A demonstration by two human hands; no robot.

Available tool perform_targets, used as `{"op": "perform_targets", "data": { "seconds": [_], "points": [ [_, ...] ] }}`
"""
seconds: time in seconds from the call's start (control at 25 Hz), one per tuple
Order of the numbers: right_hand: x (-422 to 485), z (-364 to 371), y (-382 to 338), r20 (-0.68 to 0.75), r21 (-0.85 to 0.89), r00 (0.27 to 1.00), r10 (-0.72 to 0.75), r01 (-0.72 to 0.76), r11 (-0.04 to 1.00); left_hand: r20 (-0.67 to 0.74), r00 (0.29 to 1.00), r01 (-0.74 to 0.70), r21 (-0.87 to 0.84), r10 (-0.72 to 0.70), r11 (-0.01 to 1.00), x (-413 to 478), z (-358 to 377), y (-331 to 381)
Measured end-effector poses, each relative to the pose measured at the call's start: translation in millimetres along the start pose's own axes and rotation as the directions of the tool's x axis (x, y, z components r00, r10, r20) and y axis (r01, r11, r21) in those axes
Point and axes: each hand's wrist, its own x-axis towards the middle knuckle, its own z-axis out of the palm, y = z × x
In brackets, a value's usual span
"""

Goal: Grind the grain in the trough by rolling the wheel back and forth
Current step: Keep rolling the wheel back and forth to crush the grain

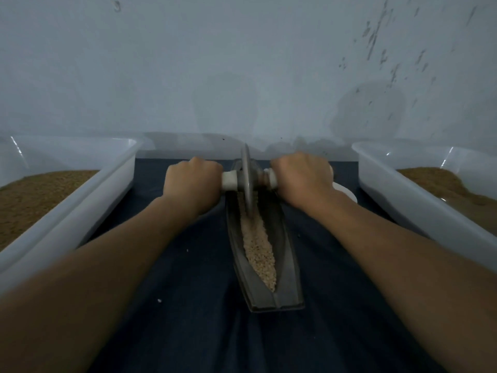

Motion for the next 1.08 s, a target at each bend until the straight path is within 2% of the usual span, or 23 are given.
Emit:
{"op": "perform_targets", "data": {
  "seconds": [0.04, 0.12, 0.2, 0.28, 0.36, 0.56, 0.68, 0.88, 0.96, 1.08],
  "points": [
    [-8.8, -2.9, 1.7, -0.008, 0.000, 0.999, -0.032, 0.032, 0.999, -0.010, 1.000, -0.001, 0.001, 0.001, 1.000, -10.8, -1.8, -1.2],
    [-44.8, -1.4, 8.7, -0.064, -0.020, 0.993, -0.100, 0.098, 0.995, -0.137, 0.988, -0.067, 0.032, 0.071, 0.997, -45.8, -2.3, -2.8],
    [-84.2, -2.8, 15.6, -0.170, -0.026, 0.971, -0.167, 0.165, 0.986, -0.233, 0.952, -0.188, 0.069, 0.199, 0.980, -76.3, -18.9, -2.6],
    [-98.0, -5.9, 22.4, -0.267, -0.018, 0.944, -0.191, 0.193, 0.981, -0.287, 0.925, -0.232, 0.085, 0.247, 0.969, -77.7, -27.9, -4.6],
    [-86.4, -2.2, 17.0, -0.226, -0.037, 0.965, -0.134, 0.128, 0.991, -0.154, 0.969, -0.173, 0.135, 0.193, 0.976, -70.6, -23.9, 0.8],
    [-18.1, 16.0, 4.1, -0.133, -0.002, 0.991, 0.000, 0.000, 1.000, 0.014, 1.000, -0.008, 0.056, 0.007, 0.998, -10.6, -7.3, 5.8],
    [-38.8, 9.3, 10.2, -0.159, -0.031, 0.985, -0.067, 0.063, 0.998, -0.017, 0.999, -0.039, 0.045, 0.040, 0.998, -35.4, -13.2, 3.8],
    [-97.2, -6.1, 23.4, -0.279, -0.017, 0.939, -0.199, 0.202, 0.979, -0.204, 0.955, -0.195, 0.112, 0.214, 0.974, -86.7, -35.6, -4.7],
    [-92.0, -0.5, 20.8, -0.249, -0.027, 0.954, -0.166, 0.164, 0.986, -0.119, 0.978, -0.154, 0.136, 0.170, 0.979, -80.7, -28.9, 0.0],
    [-52.3, 20.4, 10.2, -0.217, -0.016, 0.975, -0.041, 0.039, 0.999, -0.071, 0.995, -0.059, 0.108, 0.067, 0.992, -37.1, -11.9, 6.6]
  ]
}}
